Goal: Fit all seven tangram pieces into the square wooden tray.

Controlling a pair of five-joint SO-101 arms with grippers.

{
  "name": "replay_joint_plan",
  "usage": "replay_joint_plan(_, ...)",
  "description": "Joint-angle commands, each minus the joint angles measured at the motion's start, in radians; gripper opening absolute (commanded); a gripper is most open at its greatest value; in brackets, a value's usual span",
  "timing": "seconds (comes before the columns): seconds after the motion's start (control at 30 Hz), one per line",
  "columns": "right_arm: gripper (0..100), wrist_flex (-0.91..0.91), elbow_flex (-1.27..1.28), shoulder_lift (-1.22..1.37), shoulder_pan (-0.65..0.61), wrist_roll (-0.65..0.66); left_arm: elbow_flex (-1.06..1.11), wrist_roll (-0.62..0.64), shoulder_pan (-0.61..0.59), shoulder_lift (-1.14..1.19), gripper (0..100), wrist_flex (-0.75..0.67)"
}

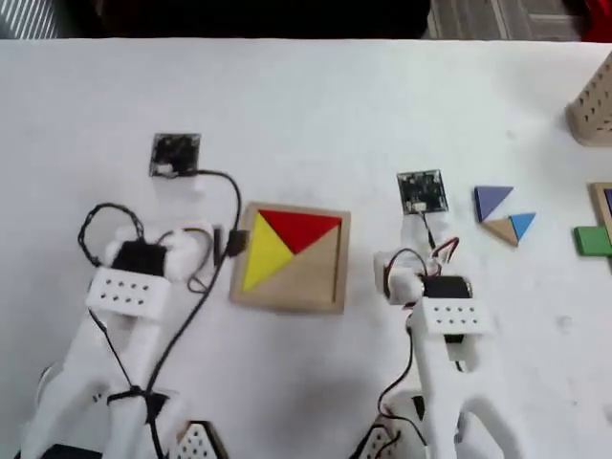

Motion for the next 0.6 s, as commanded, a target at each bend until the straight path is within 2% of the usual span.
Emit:
replay_joint_plan(0.0, 1.8, -0.024, -0.025, 0.001, 0.036, -0.011, -0.038, 0.044, 0.102, -0.019, 9, -0.009)
replay_joint_plan(0.07, 1.8, -0.016, -0.044, 0.002, 0.059, -0.011, 0.038, 0.040, 0.116, -0.019, 6, -0.071)
replay_joint_plan(0.23, 1.8, 0.051, -0.087, 0.007, 0.074, -0.012, 0.175, 0.040, 0.108, -0.021, 5, -0.262)
replay_joint_plan(0.4, 2.1, 0.088, -0.107, 0.010, 0.074, -0.049, 0.181, 0.038, 0.151, -0.019, 5, -0.275)
replay_joint_plan(0.57, 13.2, 0.096, -0.101, 0.012, 0.073, -0.068, 0.183, -0.130, 0.153, -0.018, 5, -0.265)
